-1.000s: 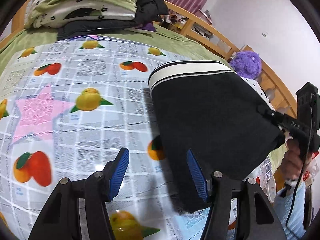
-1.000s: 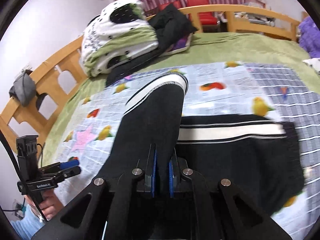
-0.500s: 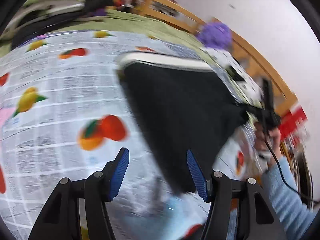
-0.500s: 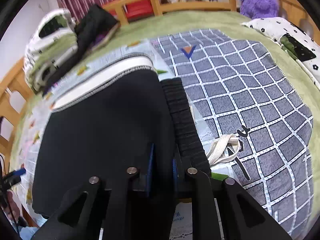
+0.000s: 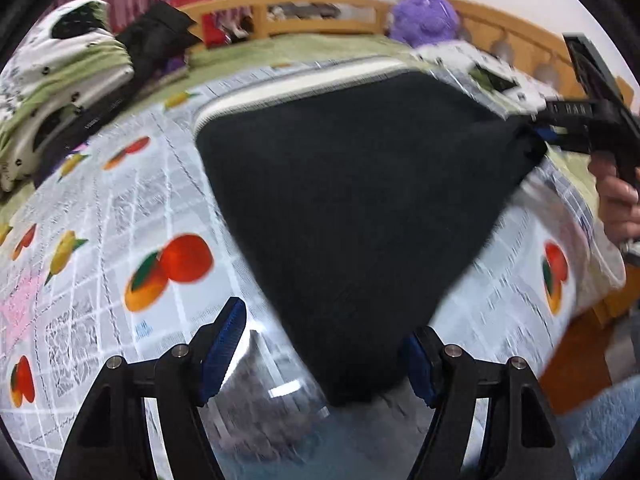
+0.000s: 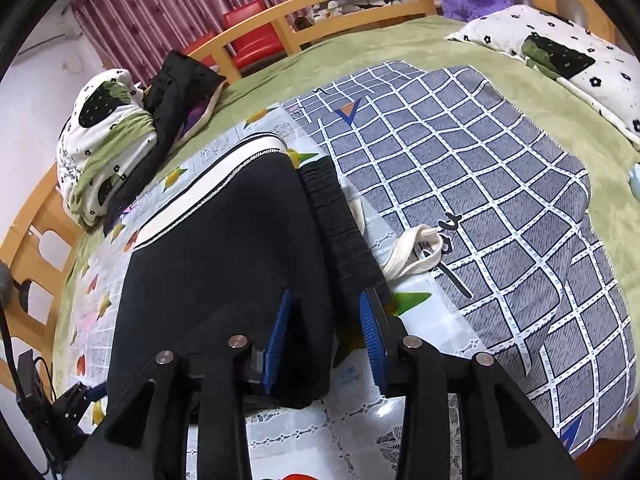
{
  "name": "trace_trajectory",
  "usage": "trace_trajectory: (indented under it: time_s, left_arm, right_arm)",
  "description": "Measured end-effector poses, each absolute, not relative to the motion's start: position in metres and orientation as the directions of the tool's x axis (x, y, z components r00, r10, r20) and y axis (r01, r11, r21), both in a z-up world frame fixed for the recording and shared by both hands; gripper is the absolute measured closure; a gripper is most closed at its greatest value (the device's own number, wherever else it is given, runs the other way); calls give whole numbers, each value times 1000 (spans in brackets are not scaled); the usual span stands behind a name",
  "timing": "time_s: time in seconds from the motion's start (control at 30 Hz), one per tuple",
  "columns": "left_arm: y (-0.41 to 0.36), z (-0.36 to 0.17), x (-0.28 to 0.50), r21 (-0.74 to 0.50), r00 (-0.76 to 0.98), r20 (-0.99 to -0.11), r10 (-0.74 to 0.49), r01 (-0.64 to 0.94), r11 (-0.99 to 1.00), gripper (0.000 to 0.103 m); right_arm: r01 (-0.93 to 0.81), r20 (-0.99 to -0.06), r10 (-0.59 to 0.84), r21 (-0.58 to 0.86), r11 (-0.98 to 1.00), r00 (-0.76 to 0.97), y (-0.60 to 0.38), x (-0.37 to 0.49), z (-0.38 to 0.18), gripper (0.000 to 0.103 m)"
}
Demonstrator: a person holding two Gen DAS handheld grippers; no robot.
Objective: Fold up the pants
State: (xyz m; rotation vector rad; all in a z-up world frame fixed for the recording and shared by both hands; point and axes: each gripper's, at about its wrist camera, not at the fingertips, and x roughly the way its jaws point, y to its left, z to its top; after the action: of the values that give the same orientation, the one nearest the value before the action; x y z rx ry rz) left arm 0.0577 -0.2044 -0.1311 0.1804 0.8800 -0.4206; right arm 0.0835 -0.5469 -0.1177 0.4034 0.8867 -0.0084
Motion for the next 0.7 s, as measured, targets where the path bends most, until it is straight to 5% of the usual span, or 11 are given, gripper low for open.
trace_trajectory:
  time_s: [0.13,0.23,0.3,0.57,0.7]
  left_arm:
    - [-192,-125,74,-88,584,-739,-335,409,908,42]
    - [-180,-117,89,-118,606,-716,-347,385,915,62]
    - [-169,-117,99,-154,596,-717,-361,369,916,75]
    - [-76,-83,112,-228,694,-634,-340,252,940,84]
    - [-12,-84,102,-228,719,-635,-284,176,958,84]
  right_arm:
    - [194,-772,147,332,923,619,-544,109,-130,58]
    - [198,-798,149,318,927,583,-536,130,-150,41]
    - [194,-812,144,301,934,565,-527,138,-151,41]
    - [-18,-729,277,342,940,626,-457,126,-91,101]
    - [-153,-727,359,336,929,586,-393,127,-91,101]
